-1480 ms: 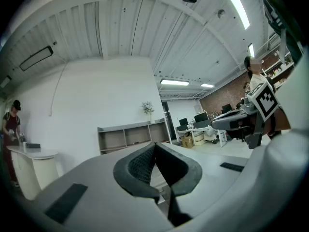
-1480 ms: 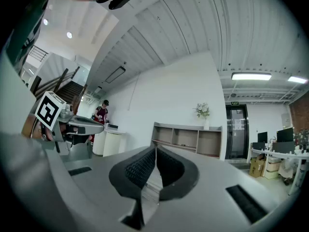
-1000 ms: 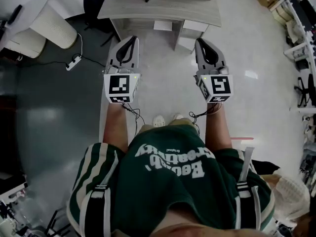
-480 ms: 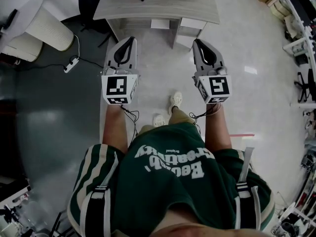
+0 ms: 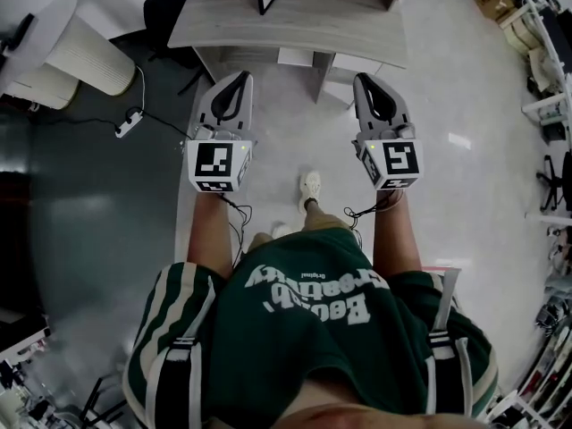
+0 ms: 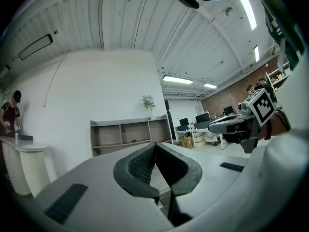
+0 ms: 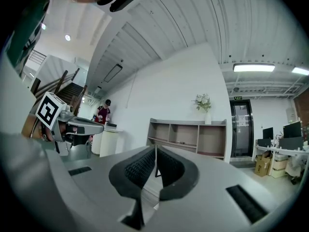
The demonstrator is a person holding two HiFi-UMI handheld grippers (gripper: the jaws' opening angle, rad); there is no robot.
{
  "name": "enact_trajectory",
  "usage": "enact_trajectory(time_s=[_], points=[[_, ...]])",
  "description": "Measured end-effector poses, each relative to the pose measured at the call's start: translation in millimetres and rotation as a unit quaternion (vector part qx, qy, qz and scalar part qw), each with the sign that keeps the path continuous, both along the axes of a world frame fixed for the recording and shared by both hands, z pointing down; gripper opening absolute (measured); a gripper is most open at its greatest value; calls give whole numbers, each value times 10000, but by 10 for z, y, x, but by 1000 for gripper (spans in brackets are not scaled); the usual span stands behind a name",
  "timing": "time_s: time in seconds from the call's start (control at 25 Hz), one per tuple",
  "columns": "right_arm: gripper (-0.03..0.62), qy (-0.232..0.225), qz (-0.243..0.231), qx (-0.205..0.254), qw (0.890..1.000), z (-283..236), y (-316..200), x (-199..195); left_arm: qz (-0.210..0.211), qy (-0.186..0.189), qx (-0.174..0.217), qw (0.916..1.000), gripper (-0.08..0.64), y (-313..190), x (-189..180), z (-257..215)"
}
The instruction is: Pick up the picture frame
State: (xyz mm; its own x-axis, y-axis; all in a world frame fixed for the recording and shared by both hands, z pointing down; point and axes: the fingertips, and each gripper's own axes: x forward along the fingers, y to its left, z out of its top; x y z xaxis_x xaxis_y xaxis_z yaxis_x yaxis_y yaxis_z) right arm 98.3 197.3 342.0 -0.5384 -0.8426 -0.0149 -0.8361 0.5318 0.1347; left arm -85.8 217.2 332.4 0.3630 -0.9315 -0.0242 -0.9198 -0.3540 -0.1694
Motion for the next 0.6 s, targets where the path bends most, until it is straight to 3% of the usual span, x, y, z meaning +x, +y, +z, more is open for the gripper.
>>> enact_trajectory(time_s=[0.36, 0.6], points=[[37, -40, -206, 92, 9997, -140, -1117, 245, -294, -57, 31, 9995, 17, -1030, 172, -96], [37, -81, -326, 160, 9993, -181, -1420, 319, -463, -117, 68, 9988, 17, -1328, 215, -138]])
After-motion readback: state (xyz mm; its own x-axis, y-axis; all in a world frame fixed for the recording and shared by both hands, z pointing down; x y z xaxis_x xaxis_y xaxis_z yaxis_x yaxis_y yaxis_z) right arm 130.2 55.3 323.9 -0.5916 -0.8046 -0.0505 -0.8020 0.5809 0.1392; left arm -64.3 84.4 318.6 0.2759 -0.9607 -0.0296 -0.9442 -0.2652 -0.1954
